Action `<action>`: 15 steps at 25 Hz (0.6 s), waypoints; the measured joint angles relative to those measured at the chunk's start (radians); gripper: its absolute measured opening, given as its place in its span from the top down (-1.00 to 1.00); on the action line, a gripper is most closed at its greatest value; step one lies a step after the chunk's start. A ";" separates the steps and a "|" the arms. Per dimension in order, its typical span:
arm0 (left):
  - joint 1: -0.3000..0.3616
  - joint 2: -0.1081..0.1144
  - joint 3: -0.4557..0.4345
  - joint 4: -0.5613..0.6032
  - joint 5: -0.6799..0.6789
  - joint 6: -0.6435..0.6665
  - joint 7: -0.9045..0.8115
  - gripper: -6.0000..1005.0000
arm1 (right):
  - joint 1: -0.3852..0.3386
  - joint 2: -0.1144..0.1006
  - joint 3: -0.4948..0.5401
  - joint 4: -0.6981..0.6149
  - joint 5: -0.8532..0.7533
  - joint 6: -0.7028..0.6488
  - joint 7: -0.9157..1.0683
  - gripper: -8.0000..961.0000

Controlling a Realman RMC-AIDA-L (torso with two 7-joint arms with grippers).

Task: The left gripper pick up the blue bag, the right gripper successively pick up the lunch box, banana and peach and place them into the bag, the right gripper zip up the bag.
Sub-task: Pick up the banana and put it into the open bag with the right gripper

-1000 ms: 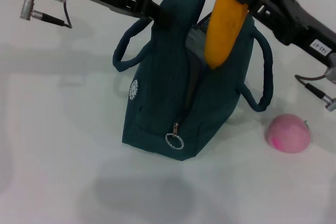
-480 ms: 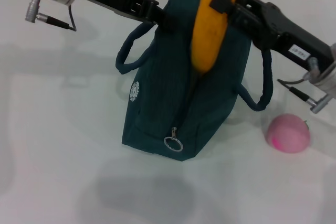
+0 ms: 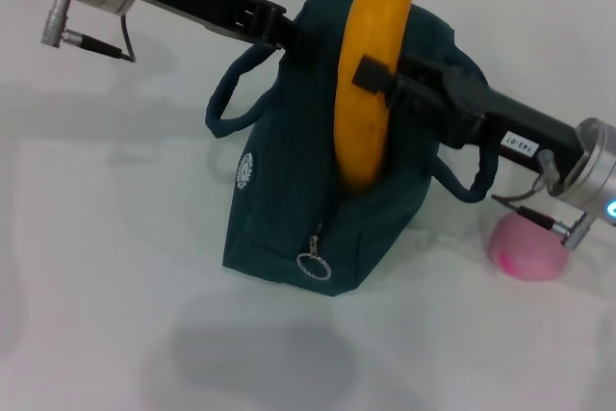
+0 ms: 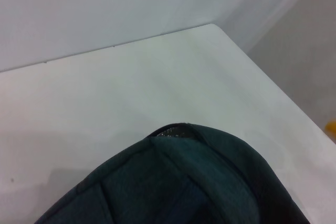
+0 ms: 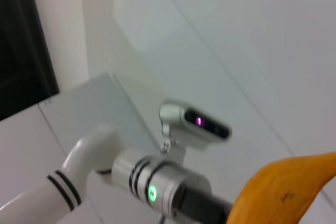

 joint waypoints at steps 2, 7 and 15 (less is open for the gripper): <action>0.001 0.000 0.000 0.001 0.001 0.000 -0.002 0.87 | -0.006 0.000 -0.004 -0.025 -0.038 0.014 0.055 -0.06; -0.006 -0.001 0.000 0.001 0.008 0.001 -0.005 0.87 | -0.030 0.000 -0.005 -0.085 -0.122 0.035 0.124 -0.07; -0.001 0.001 0.000 0.002 0.009 0.001 -0.006 0.87 | -0.049 -0.008 -0.007 -0.185 -0.263 0.075 0.303 -0.08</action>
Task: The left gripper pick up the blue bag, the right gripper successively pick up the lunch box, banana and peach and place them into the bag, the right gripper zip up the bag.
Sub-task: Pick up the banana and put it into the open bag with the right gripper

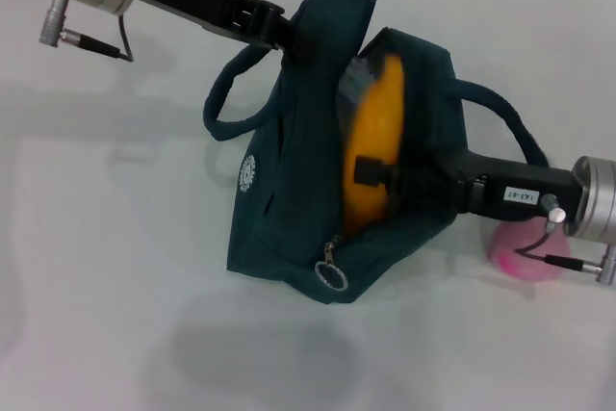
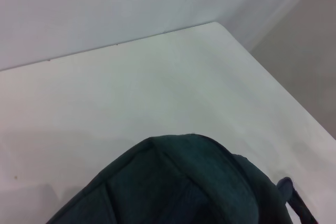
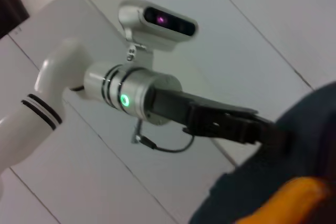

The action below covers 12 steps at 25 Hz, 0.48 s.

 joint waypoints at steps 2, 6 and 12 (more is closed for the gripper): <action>0.001 0.001 0.000 0.000 0.000 0.000 0.000 0.87 | -0.016 -0.001 0.000 -0.044 -0.023 -0.006 0.054 -0.09; 0.002 0.002 0.000 0.000 0.000 0.000 0.000 0.87 | -0.048 -0.002 -0.030 -0.155 -0.056 -0.047 0.184 -0.28; 0.002 0.003 0.000 0.000 0.000 0.000 0.000 0.87 | -0.098 -0.004 -0.041 -0.312 0.004 -0.147 0.245 -0.41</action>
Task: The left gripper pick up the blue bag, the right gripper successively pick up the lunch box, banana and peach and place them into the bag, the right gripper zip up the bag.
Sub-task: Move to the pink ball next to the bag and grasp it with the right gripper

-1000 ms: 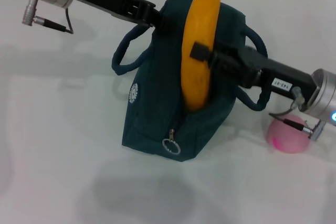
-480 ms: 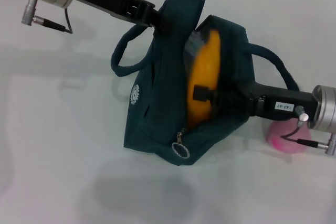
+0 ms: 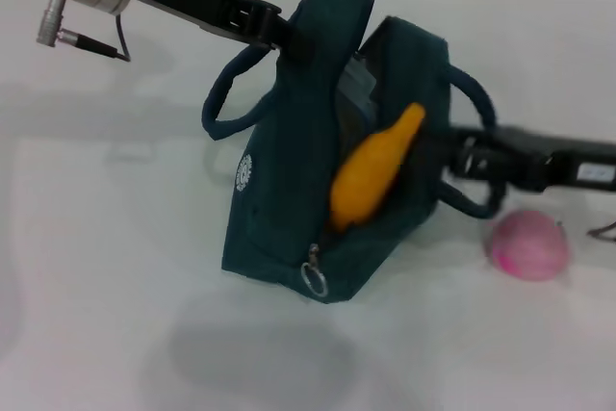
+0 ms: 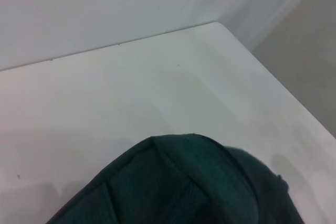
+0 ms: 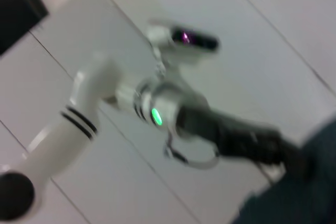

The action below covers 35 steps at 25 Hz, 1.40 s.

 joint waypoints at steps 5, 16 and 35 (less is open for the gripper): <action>0.001 0.001 0.000 0.000 0.001 0.000 0.002 0.87 | -0.026 -0.003 0.000 -0.102 0.082 0.008 0.021 -0.41; 0.000 0.001 0.000 0.000 0.003 -0.002 0.009 0.87 | -0.090 -0.006 -0.002 -0.328 0.142 0.044 0.020 -0.41; 0.002 -0.009 -0.001 0.000 0.005 -0.011 0.024 0.87 | -0.298 0.001 -0.388 -1.237 -0.555 0.121 0.540 -0.37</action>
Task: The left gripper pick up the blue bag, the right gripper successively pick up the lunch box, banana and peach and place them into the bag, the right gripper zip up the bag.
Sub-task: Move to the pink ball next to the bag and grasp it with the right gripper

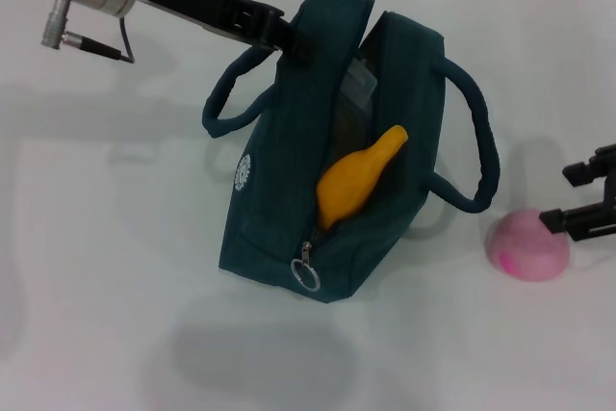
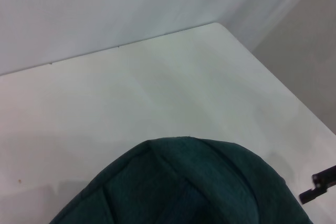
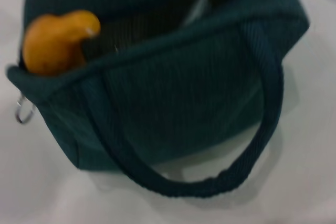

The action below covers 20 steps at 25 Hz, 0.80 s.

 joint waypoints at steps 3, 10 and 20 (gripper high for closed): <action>-0.003 0.000 0.000 0.001 0.000 0.000 0.001 0.87 | 0.024 0.000 -0.062 0.005 -0.063 0.028 0.051 -0.37; 0.000 0.004 -0.002 0.002 0.000 -0.008 0.003 0.86 | 0.080 -0.003 -0.080 0.116 -0.076 0.058 0.061 -0.37; -0.007 0.009 0.001 0.000 0.001 -0.023 0.003 0.86 | 0.154 -0.002 -0.089 0.261 -0.165 0.061 0.076 -0.37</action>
